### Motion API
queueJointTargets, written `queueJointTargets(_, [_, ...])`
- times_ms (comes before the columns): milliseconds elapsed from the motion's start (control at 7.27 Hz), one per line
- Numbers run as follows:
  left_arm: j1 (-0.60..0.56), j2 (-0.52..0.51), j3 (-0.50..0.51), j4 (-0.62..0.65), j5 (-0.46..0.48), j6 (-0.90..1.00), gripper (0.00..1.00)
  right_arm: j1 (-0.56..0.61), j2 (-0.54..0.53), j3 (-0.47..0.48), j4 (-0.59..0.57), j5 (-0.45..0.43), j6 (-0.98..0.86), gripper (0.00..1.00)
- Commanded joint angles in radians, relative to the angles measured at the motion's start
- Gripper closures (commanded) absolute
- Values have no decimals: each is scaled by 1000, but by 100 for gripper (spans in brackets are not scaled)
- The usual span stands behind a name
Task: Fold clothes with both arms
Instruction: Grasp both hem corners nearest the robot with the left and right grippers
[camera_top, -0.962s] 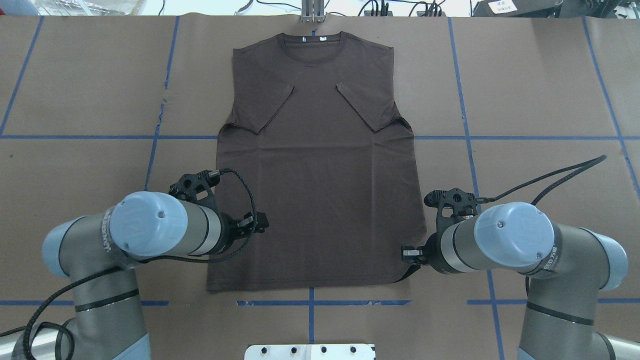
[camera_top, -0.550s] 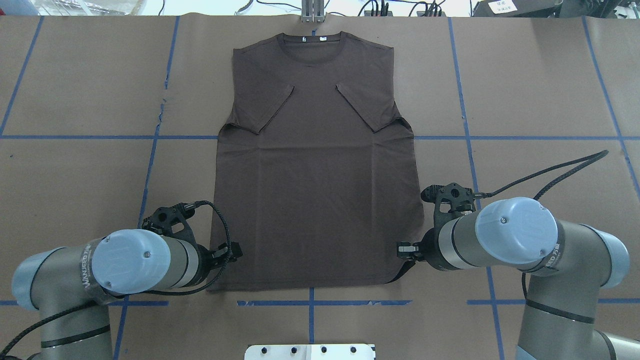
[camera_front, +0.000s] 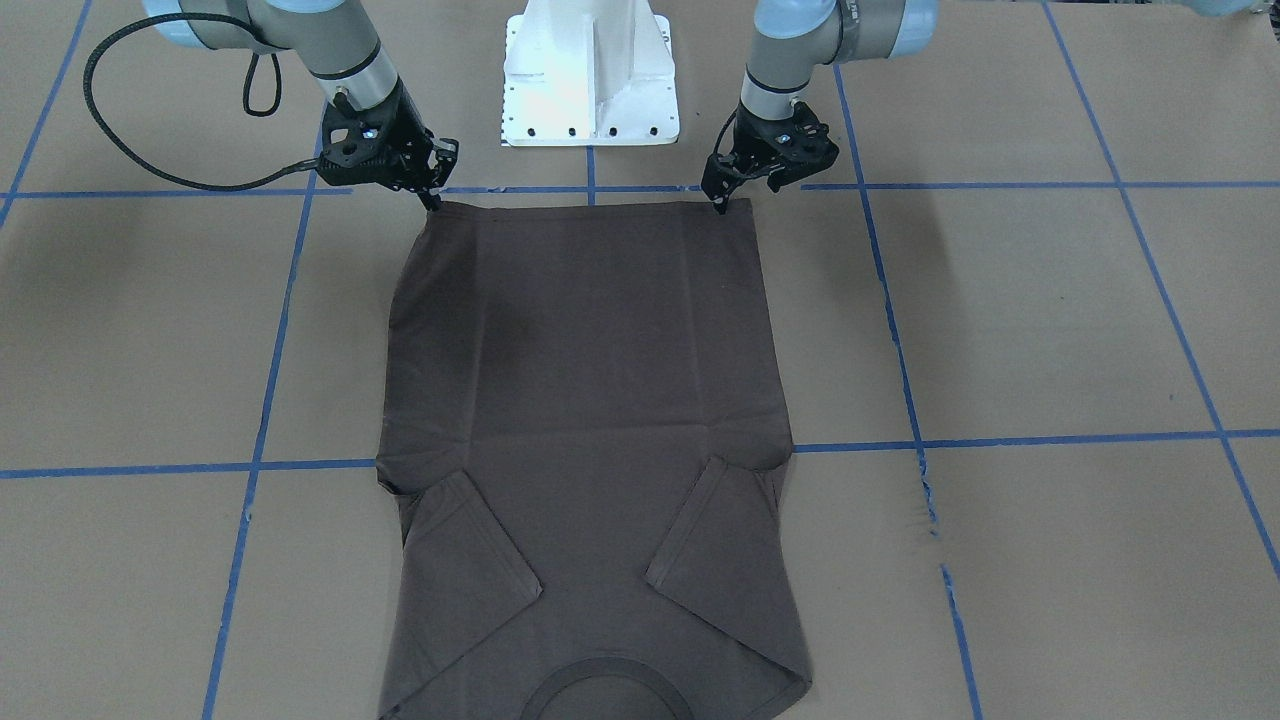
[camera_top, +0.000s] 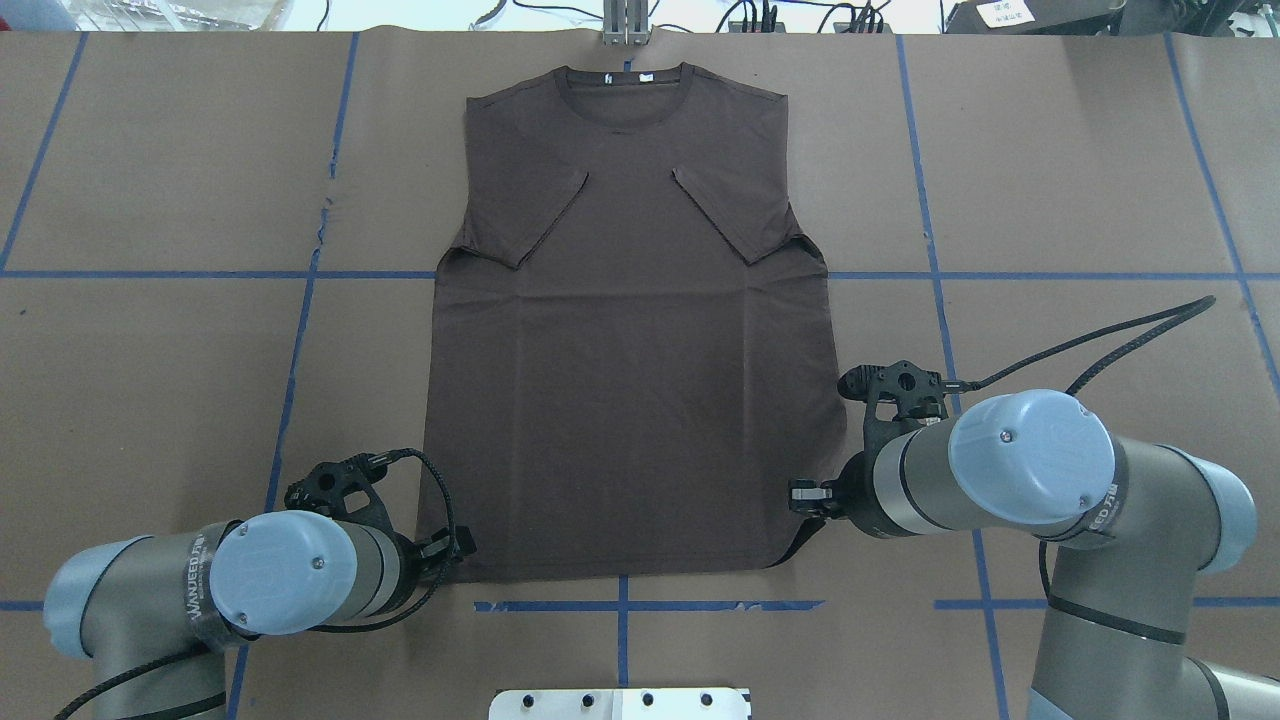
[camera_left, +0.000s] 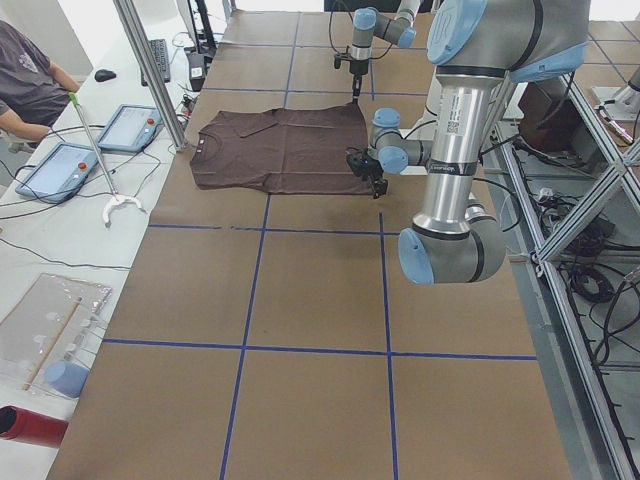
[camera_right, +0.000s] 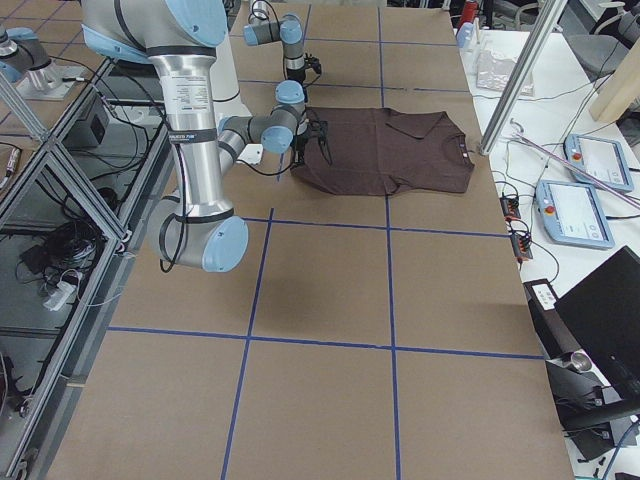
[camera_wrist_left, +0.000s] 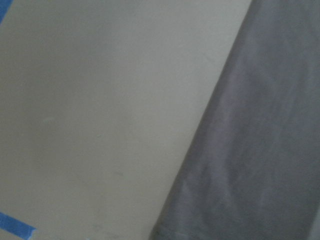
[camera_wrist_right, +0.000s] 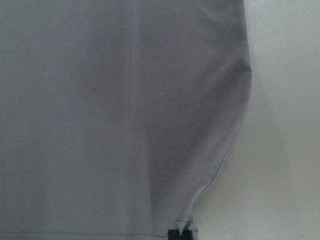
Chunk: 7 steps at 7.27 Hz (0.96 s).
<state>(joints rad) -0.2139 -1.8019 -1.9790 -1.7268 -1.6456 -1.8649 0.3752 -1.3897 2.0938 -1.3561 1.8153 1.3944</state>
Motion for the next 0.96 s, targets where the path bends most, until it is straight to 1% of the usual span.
queueJointTargets(0, [4, -5, 11, 0, 3, -14, 14, 1, 1, 2, 0, -1, 0, 100])
queueJointTargets(137, [2, -7, 3, 1, 1, -17, 32, 4, 1, 3, 0, 1, 0, 100])
queueJointTargets(275, [1, -8, -4, 1, 1, -17, 55, 5, 0, 5, 0, 1, 0, 100])
queueJointTargets(412, [2, -10, -4, 3, 1, -17, 75, 7, 0, 8, 0, 2, 0, 100])
queueJointTargets(550, [4, -8, -3, 1, 1, -17, 81, 7, 0, 8, 0, 2, 0, 100])
queueJointTargets(687, [4, -8, -4, 1, 1, -17, 89, 7, 0, 9, 0, 2, 0, 100])
queueJointTargets(825, [2, -11, -7, 3, 0, -17, 100, 7, 0, 8, 0, 2, 0, 100])
